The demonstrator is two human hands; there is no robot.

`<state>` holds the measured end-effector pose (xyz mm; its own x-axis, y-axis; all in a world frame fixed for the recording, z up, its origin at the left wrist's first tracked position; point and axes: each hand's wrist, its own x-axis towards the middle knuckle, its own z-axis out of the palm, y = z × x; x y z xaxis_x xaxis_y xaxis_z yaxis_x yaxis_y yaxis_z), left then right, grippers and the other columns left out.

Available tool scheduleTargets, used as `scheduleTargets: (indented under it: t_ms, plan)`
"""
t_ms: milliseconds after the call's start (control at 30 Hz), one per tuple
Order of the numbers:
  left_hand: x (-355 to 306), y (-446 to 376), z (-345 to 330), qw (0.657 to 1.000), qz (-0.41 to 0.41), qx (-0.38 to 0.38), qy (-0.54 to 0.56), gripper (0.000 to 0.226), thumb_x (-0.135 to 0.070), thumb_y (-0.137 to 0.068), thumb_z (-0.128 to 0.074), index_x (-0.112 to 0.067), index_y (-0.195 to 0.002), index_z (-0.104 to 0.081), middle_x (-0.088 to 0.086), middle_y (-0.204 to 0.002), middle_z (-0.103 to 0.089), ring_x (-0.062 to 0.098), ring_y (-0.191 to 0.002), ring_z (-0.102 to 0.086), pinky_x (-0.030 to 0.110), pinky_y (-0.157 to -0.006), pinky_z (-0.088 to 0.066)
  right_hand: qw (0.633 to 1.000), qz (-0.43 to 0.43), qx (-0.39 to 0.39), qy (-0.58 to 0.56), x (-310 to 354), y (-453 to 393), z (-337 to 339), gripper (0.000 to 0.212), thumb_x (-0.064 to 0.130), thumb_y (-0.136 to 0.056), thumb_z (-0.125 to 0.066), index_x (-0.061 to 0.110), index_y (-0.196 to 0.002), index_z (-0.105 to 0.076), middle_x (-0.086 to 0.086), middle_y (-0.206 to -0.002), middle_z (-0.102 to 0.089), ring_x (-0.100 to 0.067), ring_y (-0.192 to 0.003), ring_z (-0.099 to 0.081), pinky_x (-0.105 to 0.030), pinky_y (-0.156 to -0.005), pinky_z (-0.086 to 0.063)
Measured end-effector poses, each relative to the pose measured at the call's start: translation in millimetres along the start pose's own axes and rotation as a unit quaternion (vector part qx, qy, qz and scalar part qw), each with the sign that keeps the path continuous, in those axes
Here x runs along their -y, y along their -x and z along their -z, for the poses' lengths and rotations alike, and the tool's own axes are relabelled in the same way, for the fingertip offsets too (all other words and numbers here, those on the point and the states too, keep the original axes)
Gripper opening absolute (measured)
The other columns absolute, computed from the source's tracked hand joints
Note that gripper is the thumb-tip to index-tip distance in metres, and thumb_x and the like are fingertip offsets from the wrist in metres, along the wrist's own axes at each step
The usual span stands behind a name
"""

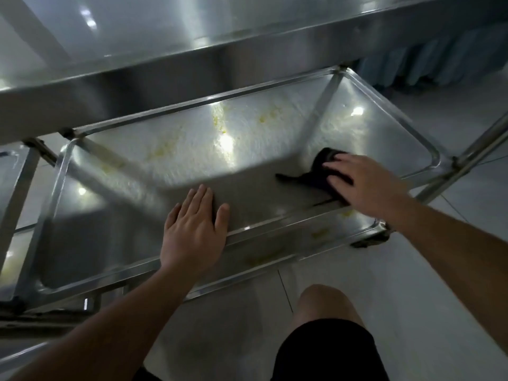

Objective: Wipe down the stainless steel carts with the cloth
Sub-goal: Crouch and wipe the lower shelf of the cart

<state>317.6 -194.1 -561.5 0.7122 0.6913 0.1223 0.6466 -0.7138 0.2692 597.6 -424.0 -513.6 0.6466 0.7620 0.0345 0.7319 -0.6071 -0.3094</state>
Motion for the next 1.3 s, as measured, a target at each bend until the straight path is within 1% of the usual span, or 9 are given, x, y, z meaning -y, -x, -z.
scheduleTargets:
  t_ms: [133,267,333,500,667,867,967,1167,1300]
  plan:
    - [0,0,1,1.000,-0.004,-0.002,-0.011,0.089,-0.078,-0.101,0.002,-0.027,-0.167,-0.029,-0.011,-0.175,-0.022,0.004,-0.161,-0.010,0.037,-0.131,-0.009,0.983,-0.172,-0.050,0.038,-95,-37,30,0.052,0.045,-0.106,-0.041,0.016,-0.146,-0.057,-0.017,-0.152,-0.053,-0.041,-0.137,-0.049,-0.055,-0.116,-0.040]
    - [-2,1,1,1.000,-0.005,-0.002,-0.016,0.090,-0.079,-0.101,-0.001,-0.025,-0.167,-0.030,-0.008,-0.175,-0.023,0.007,-0.161,-0.012,0.037,-0.131,-0.010,0.954,-0.289,-0.054,0.053,-107,-76,29,0.066,0.047,-0.104,-0.025,0.015,-0.159,-0.039,-0.019,-0.162,-0.037,-0.040,-0.148,-0.033,-0.059,-0.122,-0.029]
    - [-4,0,2,1.000,-0.003,-0.002,-0.023,0.093,-0.080,-0.099,-0.001,-0.024,-0.166,-0.032,-0.007,-0.174,-0.026,0.009,-0.162,-0.015,0.038,-0.131,-0.012,0.963,-0.261,-0.052,0.049,-77,-91,16,0.063,0.044,-0.104,-0.025,0.017,-0.159,-0.040,-0.015,-0.163,-0.038,-0.036,-0.149,-0.033,-0.057,-0.121,-0.027]
    - [-9,-1,6,1.000,-0.001,0.013,-0.024,0.094,-0.079,-0.098,-0.001,-0.023,-0.166,-0.032,-0.005,-0.175,-0.025,0.011,-0.162,-0.014,0.039,-0.131,-0.010,0.996,-0.085,-0.017,-0.006,47,-101,-21,0.049,0.038,-0.104,-0.046,0.017,-0.147,-0.058,-0.013,-0.154,-0.051,-0.036,-0.141,-0.045,-0.044,-0.120,-0.035]
    - [-12,1,14,1.000,0.008,0.012,-0.018,0.085,-0.073,-0.102,-0.009,-0.021,-0.163,-0.037,-0.003,-0.173,-0.031,0.013,-0.161,-0.020,0.041,-0.131,-0.014,0.994,0.083,0.047,-0.050,163,-77,-61,0.048,0.042,-0.106,-0.049,0.029,-0.152,-0.055,0.001,-0.164,-0.043,-0.026,-0.153,-0.033,-0.041,-0.126,-0.026]
    - [-5,1,29,0.996,-0.006,0.037,0.083,0.058,-0.057,-0.107,-0.034,-0.019,-0.149,-0.047,0.003,-0.165,-0.037,0.022,-0.155,-0.030,0.046,-0.129,-0.021,0.994,0.064,0.064,-0.057,173,-67,-64,0.050,0.044,-0.108,-0.047,0.031,-0.156,-0.049,0.000,-0.169,-0.035,-0.025,-0.156,-0.027,-0.041,-0.127,-0.021]
    - [42,13,45,0.999,-0.025,0.037,-0.001,0.057,-0.060,-0.105,-0.034,-0.025,-0.148,-0.048,0.001,-0.163,-0.040,0.024,-0.152,-0.034,0.044,-0.128,-0.021,0.997,0.046,0.032,-0.051,175,-67,-71,0.049,0.043,-0.107,-0.047,0.026,-0.153,-0.052,-0.003,-0.165,-0.041,-0.027,-0.152,-0.034,-0.042,-0.124,-0.025]
    - [167,61,78,0.989,0.148,-0.007,-0.024,0.048,-0.061,-0.104,-0.036,-0.035,-0.142,-0.048,0.001,-0.156,-0.045,0.027,-0.146,-0.041,0.054,-0.123,-0.026,0.999,0.000,0.005,-0.031,212,-68,-87,0.052,0.045,-0.106,-0.042,0.025,-0.153,-0.052,-0.003,-0.163,-0.043,-0.027,-0.151,-0.034,-0.045,-0.125,-0.030]
    - [166,63,73,0.985,0.171,-0.029,-0.011,0.050,-0.057,-0.105,-0.041,-0.030,-0.145,-0.050,0.002,-0.162,-0.043,0.026,-0.153,-0.035,0.053,-0.124,-0.027,0.992,0.117,0.024,-0.047,279,-37,-104,0.048,0.044,-0.102,-0.049,0.027,-0.146,-0.059,-0.001,-0.155,-0.052,-0.026,-0.143,-0.043,-0.040,-0.119,-0.034]
